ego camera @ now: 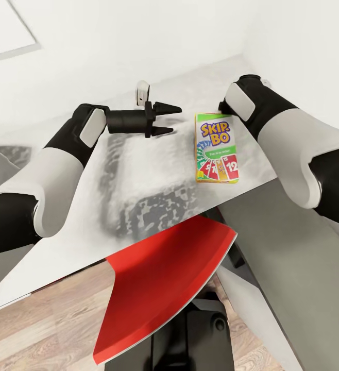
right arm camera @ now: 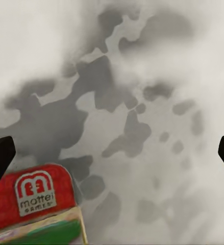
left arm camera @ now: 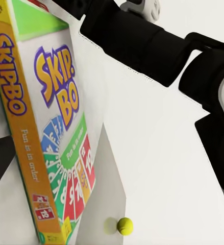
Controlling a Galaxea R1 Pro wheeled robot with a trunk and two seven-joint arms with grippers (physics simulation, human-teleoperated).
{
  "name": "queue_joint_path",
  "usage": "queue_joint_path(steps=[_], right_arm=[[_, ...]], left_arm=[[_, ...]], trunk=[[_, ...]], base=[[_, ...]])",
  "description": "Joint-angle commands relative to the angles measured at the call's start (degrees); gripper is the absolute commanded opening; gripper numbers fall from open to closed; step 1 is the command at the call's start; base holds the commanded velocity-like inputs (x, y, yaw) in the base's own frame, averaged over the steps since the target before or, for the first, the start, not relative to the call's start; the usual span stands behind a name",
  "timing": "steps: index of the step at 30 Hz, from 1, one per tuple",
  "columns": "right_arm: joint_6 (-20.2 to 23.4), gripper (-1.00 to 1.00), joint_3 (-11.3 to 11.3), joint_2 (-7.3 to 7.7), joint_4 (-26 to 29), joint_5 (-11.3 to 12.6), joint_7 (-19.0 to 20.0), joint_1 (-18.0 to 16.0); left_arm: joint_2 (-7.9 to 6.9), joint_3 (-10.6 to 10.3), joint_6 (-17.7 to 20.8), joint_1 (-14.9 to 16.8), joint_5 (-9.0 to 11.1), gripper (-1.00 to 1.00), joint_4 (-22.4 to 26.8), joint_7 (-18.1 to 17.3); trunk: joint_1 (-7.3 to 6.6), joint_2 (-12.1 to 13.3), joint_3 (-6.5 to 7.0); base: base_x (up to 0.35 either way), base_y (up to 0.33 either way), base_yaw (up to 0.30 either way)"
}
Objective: Put all the toys in the child's room - the three board games (two on the bed and one on the table), the two jigsaw puzzles on the table, and the tennis ball on the table - inside the toy box on the table in the child's room.
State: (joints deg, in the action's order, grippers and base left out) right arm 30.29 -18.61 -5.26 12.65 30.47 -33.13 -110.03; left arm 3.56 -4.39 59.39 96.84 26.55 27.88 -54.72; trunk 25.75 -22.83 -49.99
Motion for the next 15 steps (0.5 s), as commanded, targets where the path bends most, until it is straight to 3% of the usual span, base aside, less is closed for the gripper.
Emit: queue_joint_path(steps=[1,15], right_arm=[[0.3,1.00,-0.4,0.00,0.1,0.5,-0.3,-0.1],[2.5,1.00,2.0,-0.94,0.5,0.8,0.2,-3.3]], left_arm=[[-0.02,-0.1,0.2,0.0,0.0,1.00,0.0,-0.2],[-0.43,-0.1,0.3,0.0,0.1,1.00,0.0,-0.2]], trunk=[[0.03,-0.1,-0.07],[0.03,-0.1,-0.07]], base=[[0.000,-0.001,0.000],[0.000,0.000,0.000]])
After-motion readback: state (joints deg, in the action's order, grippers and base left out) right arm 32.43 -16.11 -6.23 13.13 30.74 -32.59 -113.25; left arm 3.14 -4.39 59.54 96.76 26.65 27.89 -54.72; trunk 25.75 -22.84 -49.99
